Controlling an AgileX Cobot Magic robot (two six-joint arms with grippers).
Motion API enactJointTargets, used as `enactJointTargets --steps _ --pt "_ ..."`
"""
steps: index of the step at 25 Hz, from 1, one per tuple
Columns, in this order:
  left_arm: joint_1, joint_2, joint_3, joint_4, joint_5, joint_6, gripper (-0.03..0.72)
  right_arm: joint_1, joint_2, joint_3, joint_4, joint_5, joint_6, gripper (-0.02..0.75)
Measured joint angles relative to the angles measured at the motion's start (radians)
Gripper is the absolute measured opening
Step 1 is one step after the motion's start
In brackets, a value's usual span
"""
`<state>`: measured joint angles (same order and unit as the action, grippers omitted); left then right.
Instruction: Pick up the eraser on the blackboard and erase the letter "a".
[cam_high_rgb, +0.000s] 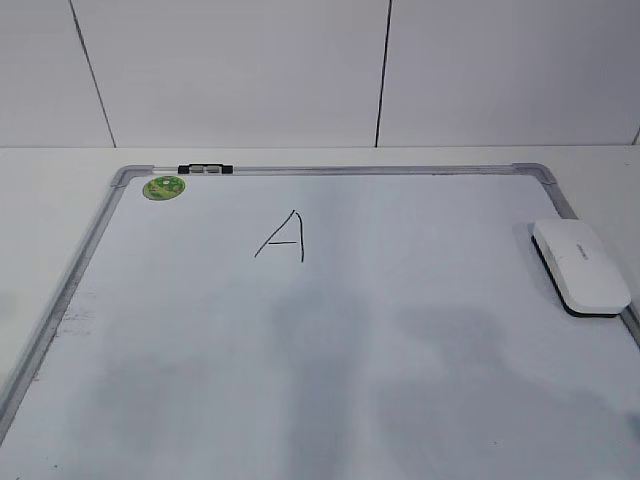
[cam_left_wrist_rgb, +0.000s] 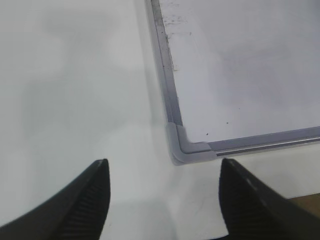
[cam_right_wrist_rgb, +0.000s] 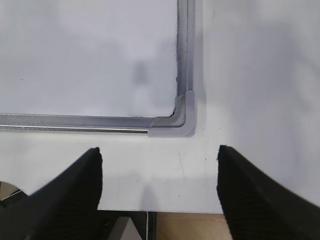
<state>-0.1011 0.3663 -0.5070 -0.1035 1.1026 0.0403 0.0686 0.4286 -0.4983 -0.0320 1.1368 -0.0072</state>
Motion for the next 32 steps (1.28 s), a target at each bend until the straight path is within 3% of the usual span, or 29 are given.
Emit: enactJointTargets --steps 10,15,19,32 --pt "0.002 -0.003 0.0 0.0 0.0 0.0 0.505 0.0 -0.011 0.0 0.0 -0.002 0.0 0.562" --pt "0.048 -0.02 0.0 0.0 -0.001 0.0 0.505 -0.036 -0.093 0.0 0.0 -0.002 0.0 0.561" --pt "0.082 -0.096 0.0 0.0 -0.001 0.0 0.505 -0.087 -0.21 0.0 0.0 -0.002 0.0 0.561" --pt "0.094 -0.356 0.002 -0.002 0.003 -0.001 0.505 -0.096 -0.444 0.0 0.0 0.006 0.0 0.561"
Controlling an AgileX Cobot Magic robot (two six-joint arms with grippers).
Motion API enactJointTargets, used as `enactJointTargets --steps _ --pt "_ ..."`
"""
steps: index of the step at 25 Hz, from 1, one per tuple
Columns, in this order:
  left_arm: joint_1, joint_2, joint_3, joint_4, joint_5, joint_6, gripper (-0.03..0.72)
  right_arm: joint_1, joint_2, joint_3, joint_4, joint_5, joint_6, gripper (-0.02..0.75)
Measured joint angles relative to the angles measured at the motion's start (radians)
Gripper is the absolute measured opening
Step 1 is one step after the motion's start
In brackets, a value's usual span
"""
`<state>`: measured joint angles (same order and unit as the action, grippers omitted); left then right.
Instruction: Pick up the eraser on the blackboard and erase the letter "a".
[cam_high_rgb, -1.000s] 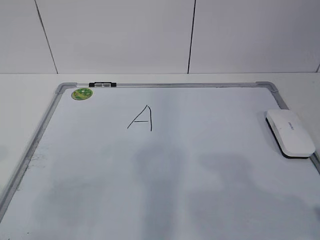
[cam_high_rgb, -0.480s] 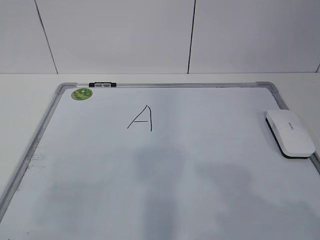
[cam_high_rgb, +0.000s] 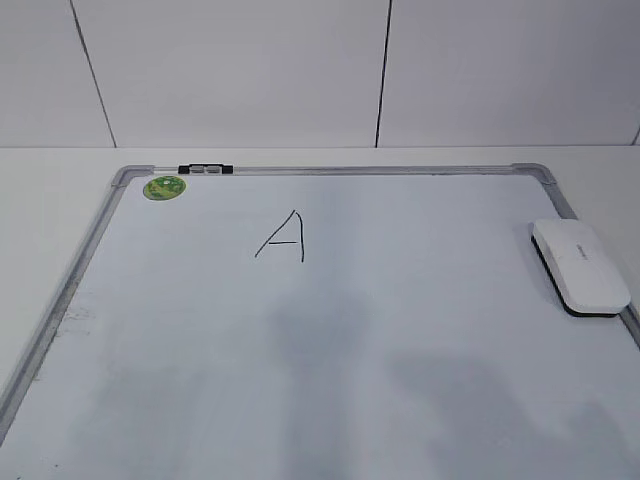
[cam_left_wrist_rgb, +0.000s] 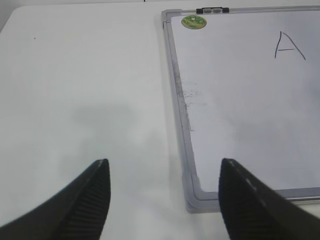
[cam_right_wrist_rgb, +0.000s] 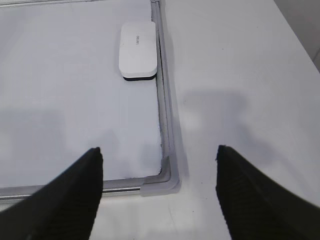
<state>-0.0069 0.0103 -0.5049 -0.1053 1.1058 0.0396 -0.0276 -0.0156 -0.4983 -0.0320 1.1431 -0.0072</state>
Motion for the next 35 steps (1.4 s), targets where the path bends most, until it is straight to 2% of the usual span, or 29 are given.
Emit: enactJointTargets --steps 35 --pt "0.0 0.0 0.0 -0.013 0.0 -0.002 0.501 0.0 -0.002 0.0 0.0 0.0 0.0 0.561"
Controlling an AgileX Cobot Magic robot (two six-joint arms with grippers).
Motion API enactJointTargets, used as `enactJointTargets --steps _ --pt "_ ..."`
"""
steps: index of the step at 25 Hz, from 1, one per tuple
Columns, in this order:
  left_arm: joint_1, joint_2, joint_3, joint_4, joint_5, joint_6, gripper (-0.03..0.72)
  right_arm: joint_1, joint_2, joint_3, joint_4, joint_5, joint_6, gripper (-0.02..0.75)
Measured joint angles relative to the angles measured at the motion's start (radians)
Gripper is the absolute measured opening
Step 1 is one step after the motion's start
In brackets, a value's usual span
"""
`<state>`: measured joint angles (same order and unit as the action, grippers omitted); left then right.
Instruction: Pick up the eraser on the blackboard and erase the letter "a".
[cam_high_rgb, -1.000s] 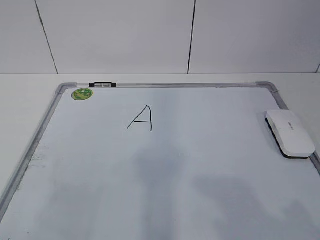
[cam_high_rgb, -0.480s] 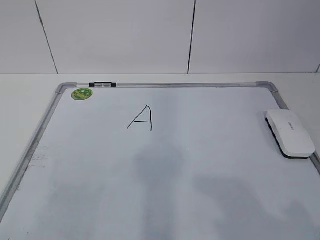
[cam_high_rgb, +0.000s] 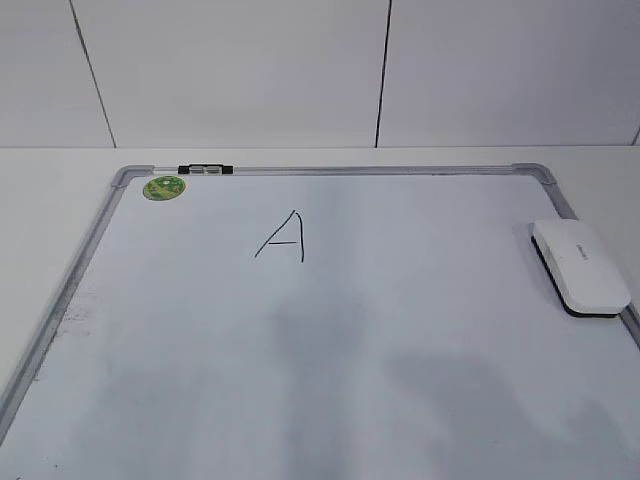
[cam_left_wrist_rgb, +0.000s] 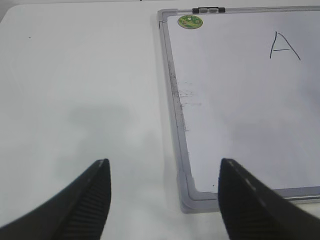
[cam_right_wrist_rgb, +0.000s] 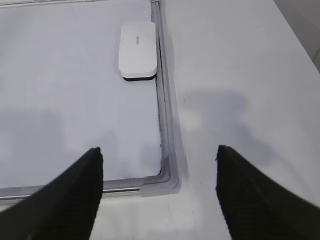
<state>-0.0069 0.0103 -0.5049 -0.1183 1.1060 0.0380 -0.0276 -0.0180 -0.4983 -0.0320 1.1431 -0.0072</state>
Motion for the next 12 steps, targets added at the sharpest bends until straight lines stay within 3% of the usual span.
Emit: enactJointTargets --steps 12 --pt "0.0 0.0 0.0 0.0 0.0 0.0 0.489 0.0 0.0 0.0 0.0 0.001 0.0 0.56"
